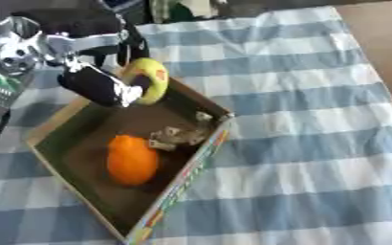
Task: Pick up objects on the table and place them in the box.
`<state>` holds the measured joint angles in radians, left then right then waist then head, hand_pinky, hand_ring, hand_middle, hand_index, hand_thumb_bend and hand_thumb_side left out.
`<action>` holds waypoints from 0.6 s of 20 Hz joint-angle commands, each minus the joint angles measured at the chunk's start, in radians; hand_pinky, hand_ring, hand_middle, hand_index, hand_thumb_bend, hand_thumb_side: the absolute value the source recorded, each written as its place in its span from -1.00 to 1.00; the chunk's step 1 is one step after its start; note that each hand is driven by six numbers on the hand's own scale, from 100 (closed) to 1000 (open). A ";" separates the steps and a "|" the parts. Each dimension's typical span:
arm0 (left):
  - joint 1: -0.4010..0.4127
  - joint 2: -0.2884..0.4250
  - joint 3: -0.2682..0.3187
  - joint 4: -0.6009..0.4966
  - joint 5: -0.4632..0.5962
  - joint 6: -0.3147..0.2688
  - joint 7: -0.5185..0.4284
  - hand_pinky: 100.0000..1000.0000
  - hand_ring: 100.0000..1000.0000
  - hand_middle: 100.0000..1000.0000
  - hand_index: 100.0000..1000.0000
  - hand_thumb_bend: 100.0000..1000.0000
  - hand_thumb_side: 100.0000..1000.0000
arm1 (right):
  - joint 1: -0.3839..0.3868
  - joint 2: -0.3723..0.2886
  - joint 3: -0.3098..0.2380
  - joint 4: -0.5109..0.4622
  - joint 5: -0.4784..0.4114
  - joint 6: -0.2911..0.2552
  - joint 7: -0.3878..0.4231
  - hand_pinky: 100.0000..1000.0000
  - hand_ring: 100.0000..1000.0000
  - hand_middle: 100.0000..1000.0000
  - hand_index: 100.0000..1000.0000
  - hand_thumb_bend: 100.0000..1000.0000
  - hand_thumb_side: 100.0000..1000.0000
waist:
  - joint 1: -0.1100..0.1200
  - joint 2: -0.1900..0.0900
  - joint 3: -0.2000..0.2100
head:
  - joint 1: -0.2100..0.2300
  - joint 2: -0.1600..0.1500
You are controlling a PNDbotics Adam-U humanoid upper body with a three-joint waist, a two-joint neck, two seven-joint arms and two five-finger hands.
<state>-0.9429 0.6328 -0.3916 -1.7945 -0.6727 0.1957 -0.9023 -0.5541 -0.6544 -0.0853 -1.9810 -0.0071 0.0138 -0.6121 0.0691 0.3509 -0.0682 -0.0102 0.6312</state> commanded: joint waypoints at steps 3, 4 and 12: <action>-0.007 0.011 0.005 0.012 -0.005 -0.031 -0.005 0.08 0.45 0.38 0.72 -0.64 0.32 | -0.013 -0.012 -0.007 -0.019 -0.008 0.001 -0.001 0.34 0.52 0.31 0.50 -1.00 0.28 | -0.003 -0.031 0.000 | 0.007 -0.009; -0.006 0.009 0.007 0.014 -0.006 -0.037 -0.005 0.09 0.46 0.40 0.73 -0.53 0.37 | -0.013 -0.012 -0.007 -0.019 -0.008 0.002 -0.001 0.34 0.52 0.31 0.50 -1.00 0.28 | -0.003 -0.032 0.000 | 0.008 -0.008; 0.010 -0.010 0.055 0.007 -0.022 -0.038 0.051 -0.02 0.36 0.26 0.60 -1.00 0.30 | -0.011 -0.008 -0.009 -0.019 -0.011 0.002 -0.003 0.34 0.52 0.31 0.50 -1.00 0.28 | -0.007 -0.039 0.003 | 0.006 -0.007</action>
<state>-0.9212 0.6127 -0.3636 -1.7744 -0.6884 0.1539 -0.8687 -0.5542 -0.6457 -0.0856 -1.9810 -0.0116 0.0143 -0.6125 0.0684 0.3373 -0.0666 -0.0056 0.6311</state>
